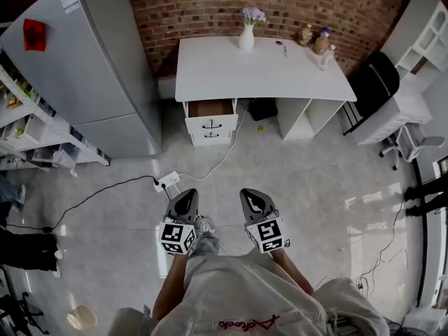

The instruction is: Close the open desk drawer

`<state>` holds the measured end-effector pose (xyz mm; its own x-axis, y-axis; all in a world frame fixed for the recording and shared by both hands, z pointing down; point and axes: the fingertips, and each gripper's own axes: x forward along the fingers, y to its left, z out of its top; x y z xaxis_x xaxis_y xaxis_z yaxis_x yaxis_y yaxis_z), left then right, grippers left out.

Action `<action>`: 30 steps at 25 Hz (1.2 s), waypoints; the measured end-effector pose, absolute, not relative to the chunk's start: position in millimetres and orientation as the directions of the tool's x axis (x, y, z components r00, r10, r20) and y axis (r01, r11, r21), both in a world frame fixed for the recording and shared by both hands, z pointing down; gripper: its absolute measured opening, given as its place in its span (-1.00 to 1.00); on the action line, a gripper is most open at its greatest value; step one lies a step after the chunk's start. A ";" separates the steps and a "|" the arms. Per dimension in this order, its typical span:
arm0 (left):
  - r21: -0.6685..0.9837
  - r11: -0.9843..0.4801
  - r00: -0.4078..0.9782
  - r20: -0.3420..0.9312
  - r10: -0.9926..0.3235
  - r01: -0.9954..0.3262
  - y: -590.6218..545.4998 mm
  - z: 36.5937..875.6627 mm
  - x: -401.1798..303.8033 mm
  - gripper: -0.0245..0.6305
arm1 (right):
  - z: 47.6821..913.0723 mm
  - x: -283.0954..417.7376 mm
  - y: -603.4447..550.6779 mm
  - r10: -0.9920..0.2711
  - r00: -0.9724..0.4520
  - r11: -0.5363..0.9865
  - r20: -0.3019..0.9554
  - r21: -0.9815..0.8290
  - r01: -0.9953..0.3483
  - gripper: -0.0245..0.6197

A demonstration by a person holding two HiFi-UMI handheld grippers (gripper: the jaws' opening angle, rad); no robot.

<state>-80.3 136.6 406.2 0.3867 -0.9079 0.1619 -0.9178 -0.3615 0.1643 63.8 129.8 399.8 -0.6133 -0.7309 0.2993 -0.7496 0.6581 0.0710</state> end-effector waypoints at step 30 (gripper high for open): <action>0.227 -0.456 0.504 0.246 -0.828 -0.860 -11.5 446.2 -123.2 -0.89 | 433.7 11.3 -9.4 -0.746 -0.537 0.593 0.394 0.026 -0.805 -0.87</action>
